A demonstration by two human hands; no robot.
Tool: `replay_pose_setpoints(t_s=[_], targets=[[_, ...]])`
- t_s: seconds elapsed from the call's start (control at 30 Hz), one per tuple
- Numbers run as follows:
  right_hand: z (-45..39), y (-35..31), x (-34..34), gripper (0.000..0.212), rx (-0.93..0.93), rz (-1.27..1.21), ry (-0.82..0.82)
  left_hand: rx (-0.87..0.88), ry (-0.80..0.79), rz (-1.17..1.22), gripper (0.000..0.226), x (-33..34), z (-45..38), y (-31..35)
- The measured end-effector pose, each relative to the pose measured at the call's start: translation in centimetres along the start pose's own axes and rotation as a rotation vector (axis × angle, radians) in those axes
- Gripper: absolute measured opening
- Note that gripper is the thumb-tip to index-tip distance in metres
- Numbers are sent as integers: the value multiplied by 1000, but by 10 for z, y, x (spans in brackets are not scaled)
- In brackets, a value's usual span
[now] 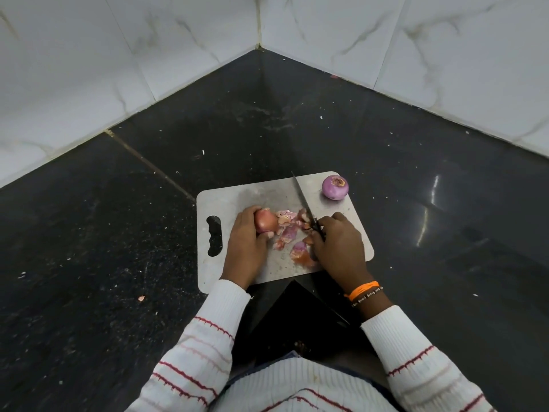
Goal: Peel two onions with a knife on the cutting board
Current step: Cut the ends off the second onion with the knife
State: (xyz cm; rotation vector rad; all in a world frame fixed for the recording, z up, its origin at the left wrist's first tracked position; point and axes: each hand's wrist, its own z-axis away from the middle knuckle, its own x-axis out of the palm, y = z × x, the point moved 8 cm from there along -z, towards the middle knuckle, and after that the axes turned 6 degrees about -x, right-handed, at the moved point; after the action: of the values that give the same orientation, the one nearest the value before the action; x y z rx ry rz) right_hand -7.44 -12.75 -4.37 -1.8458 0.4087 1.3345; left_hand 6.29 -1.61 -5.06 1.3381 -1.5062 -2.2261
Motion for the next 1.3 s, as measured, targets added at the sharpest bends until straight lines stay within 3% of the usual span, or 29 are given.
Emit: replay_pose_setpoints(t_s=[0.37, 0.57, 0.73, 1.07, 1.3], targets=[[-7, -60, 30, 18, -96, -200, -116, 9, 154, 79, 54, -31, 4, 2], [-14, -23, 21, 17, 115, -443, -116, 64, 94, 87, 58, -21, 3, 20], [-7, 2, 23, 21, 430, -906, -122, 50, 10, 14, 57, 2, -5, 34], [1, -3, 28, 37, 515, -1285, -305, 30, -9, 43, 44, 26, -16, 36], [9, -5, 28, 36, 458, -1027, -314, 12, 25, 67, 40, 23, -21, 34]])
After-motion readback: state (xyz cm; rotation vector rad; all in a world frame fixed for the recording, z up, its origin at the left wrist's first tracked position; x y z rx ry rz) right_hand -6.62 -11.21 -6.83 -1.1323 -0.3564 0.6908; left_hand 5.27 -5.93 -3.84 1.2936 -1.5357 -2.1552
